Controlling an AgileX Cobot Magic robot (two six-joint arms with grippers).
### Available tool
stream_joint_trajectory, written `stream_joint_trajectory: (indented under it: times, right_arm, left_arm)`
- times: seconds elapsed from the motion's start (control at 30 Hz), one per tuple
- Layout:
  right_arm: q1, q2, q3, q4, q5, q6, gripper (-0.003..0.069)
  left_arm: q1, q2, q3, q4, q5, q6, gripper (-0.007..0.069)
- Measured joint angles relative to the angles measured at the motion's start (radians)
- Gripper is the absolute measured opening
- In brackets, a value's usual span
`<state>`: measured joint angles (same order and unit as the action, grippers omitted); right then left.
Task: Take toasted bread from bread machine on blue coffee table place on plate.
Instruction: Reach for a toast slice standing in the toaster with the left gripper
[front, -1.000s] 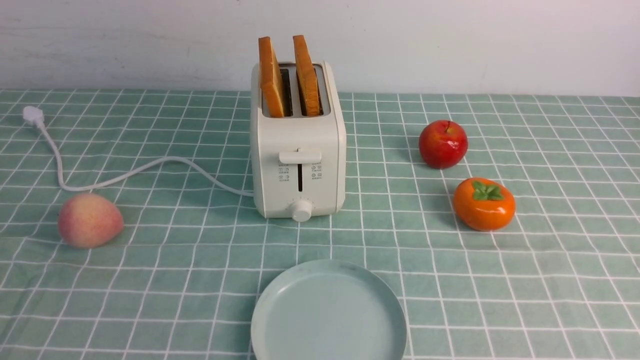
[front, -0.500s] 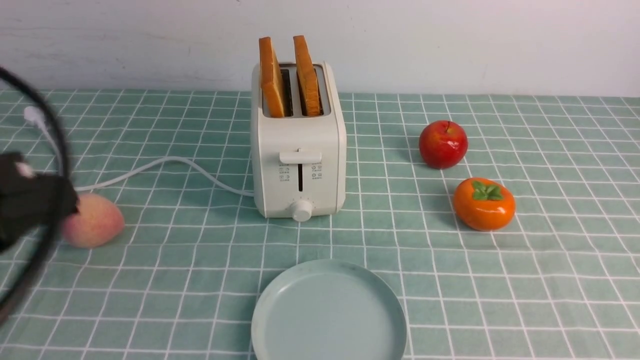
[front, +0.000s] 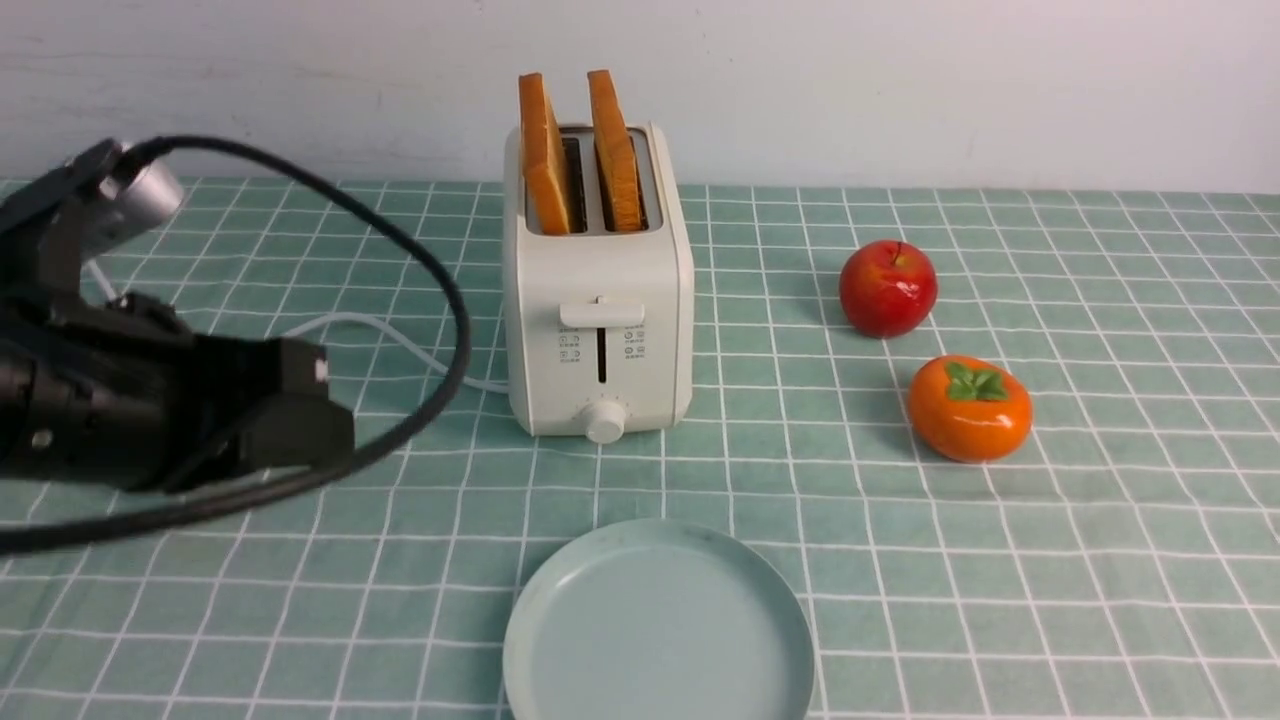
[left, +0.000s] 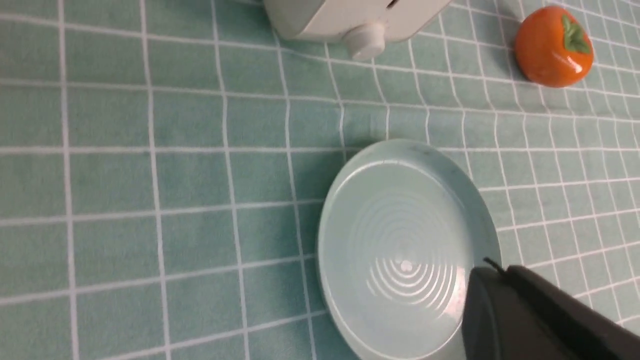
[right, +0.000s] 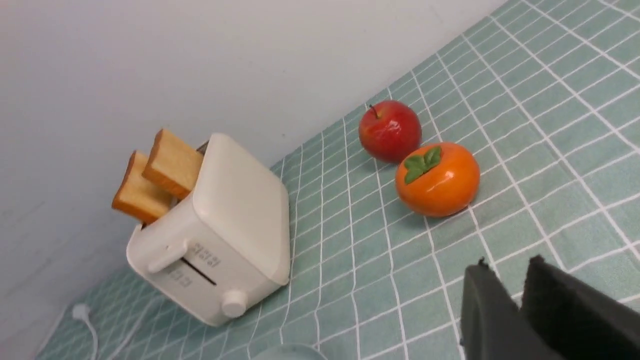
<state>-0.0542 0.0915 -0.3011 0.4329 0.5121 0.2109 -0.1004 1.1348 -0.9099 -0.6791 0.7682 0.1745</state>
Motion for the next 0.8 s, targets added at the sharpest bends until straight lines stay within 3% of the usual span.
stream_joint_trajectory:
  times: [0.07, 0.27, 0.4, 0.6, 0.67, 0.8]
  right_arm:
    - [0.0, 0.134, -0.136, -0.025, 0.138, -0.013, -0.001]
    - [0.0, 0.473, -0.365, -0.027, 0.485, -0.211, -0.0019]
    - [0.0, 0.567, -0.38, 0.033, 0.538, -0.326, -0.0018]
    - [0.0, 0.576, -0.382, 0.12, 0.51, -0.415, -0.0016]
    - [0.0, 0.57, -0.383, 0.133, 0.488, -0.437, -0.0015]
    - [0.0, 0.561, -0.384, 0.134, 0.465, -0.453, -0.001]
  left_arm:
    - [0.0, 0.066, -0.106, 0.017, 0.034, -0.001, -0.0014]
    - [-0.012, 0.262, -0.392, 0.194, 0.125, -0.141, -0.0014]
    - [-0.08, 0.379, -0.568, 0.31, 0.136, -0.234, -0.0014]
    - [-0.145, 0.56, -0.793, 0.369, 0.067, -0.333, -0.0008]
    - [-0.151, 0.629, -0.858, 0.374, 0.02, -0.339, 0.0031]
    - [-0.153, 0.735, -0.927, 0.369, -0.044, -0.338, 0.0216]
